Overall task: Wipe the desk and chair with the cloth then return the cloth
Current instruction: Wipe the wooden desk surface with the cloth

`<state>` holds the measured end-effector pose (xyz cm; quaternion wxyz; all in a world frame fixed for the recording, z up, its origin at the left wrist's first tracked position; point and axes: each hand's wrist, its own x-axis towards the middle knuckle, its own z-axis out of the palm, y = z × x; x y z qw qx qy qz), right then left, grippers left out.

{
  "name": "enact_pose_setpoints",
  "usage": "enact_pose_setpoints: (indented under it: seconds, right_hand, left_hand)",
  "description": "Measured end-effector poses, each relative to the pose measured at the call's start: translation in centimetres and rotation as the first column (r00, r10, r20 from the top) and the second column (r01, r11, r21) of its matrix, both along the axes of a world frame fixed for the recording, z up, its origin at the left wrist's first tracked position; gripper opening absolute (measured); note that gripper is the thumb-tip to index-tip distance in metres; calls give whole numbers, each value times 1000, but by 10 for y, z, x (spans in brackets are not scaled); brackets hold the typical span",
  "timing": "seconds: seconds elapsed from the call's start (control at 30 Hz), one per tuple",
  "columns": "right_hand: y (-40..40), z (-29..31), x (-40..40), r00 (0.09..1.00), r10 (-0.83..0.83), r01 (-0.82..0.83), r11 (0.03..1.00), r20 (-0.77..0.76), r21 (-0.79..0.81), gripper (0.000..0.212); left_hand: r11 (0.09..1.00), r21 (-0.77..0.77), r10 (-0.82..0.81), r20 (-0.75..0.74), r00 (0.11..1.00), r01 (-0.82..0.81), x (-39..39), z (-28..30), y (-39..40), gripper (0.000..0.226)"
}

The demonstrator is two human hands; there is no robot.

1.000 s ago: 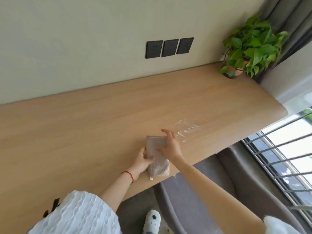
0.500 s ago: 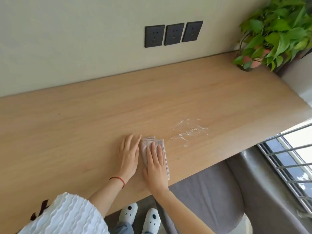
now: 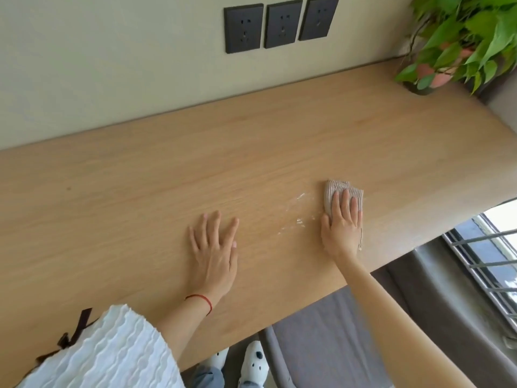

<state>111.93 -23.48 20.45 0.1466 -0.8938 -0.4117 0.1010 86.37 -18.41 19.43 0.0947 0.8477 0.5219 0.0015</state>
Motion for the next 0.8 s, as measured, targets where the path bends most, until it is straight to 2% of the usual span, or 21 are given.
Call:
enact_pose_setpoints:
  seconds: [0.07,0.13,0.23,0.33,0.4,0.47,0.57,0.67,0.73,0.8]
  right_hand:
    - [26,-1,-26,995,100,-100,995,-3,17,58]
    - [34,-2,-66,960,277,-276,960,-27,41,59]
    - [-4,-3,-111,825,564,-563,826,-40,31,56]
    - [-55,-3,-92,720,692,-692,721,-41,15,54]
    - [-66,-2,-56,741,671,-671,741,-8,-5,54]
    - [-55,-2,-19,813,582,-581,813,9,-48,57]
    - [-14,-6,25,945,328,-327,943,10,-55,57]
    - [41,-9,50,993,109,-108,994,35,-22,53]
    - [76,-9,38,995,92,-92,996,25,-18,52]
    - [97,-6,0,976,219,-219,976,3,-15,53]
  left_hand:
    - [1000,6,0,0,1000,0,0,1,0,51]
    - [1000,2,12,16,1000,-12,-2,2,1,52]
    - [998,-45,57,98,994,-53,-5,2,-1,56]
    - [996,-48,77,102,992,-72,-4,4,-2,57]
    - [996,-46,75,76,994,-71,-3,6,-2,57]
    - [997,-41,65,50,997,-63,-2,8,-2,58]
    - [997,-40,68,19,997,-68,-3,4,-1,59]
    - [997,-40,71,37,997,-69,-3,0,1,56]
    - [996,-44,74,46,996,-72,-4,-1,2,56]
    - [996,-53,77,74,994,-73,-5,0,1,56]
